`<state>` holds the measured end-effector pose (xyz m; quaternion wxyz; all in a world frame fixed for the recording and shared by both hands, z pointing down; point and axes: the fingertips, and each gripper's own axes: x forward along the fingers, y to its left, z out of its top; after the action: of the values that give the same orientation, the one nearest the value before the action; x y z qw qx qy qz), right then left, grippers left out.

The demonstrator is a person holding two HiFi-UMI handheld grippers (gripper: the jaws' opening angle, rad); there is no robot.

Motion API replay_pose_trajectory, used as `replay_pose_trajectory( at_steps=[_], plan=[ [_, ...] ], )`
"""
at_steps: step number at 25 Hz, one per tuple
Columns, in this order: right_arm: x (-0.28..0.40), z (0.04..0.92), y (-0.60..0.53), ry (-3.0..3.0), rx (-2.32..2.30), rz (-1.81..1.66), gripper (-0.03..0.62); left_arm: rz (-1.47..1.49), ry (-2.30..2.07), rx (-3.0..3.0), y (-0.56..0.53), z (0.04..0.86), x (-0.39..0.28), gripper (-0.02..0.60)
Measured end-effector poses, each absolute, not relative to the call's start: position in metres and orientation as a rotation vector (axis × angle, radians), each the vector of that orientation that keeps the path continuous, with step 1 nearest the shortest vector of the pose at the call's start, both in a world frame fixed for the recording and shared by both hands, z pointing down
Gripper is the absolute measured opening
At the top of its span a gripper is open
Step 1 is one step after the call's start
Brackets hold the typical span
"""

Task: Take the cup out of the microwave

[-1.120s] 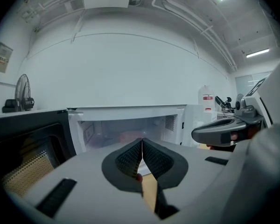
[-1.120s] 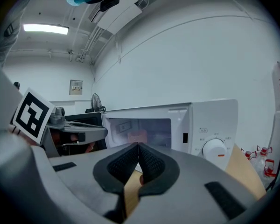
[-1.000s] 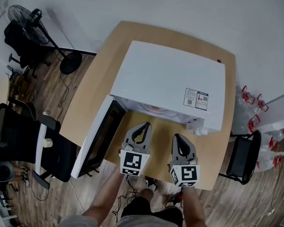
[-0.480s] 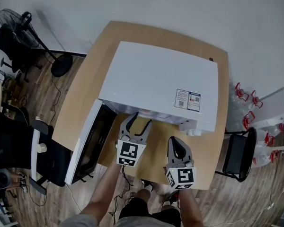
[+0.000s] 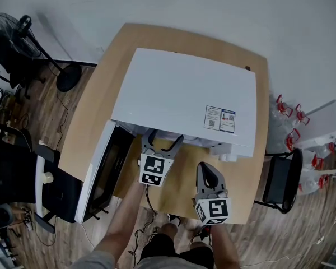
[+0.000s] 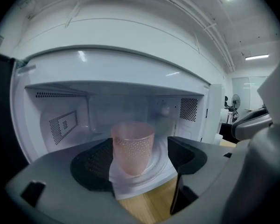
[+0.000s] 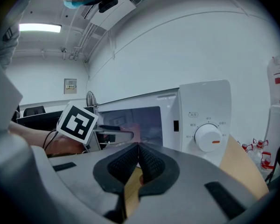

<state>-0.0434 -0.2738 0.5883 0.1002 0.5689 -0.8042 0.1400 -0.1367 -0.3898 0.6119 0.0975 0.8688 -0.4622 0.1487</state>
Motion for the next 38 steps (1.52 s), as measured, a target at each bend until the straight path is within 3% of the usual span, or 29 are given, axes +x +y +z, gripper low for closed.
replay_pose_trajectory(
  at_steps=[38],
  plan=[
    [-0.018,0.593,-0.28,-2.359,1.713,0.439,0.017,0.468,-1.483,2.532,-0.418,0.625,-0.132,0.368]
  ],
)
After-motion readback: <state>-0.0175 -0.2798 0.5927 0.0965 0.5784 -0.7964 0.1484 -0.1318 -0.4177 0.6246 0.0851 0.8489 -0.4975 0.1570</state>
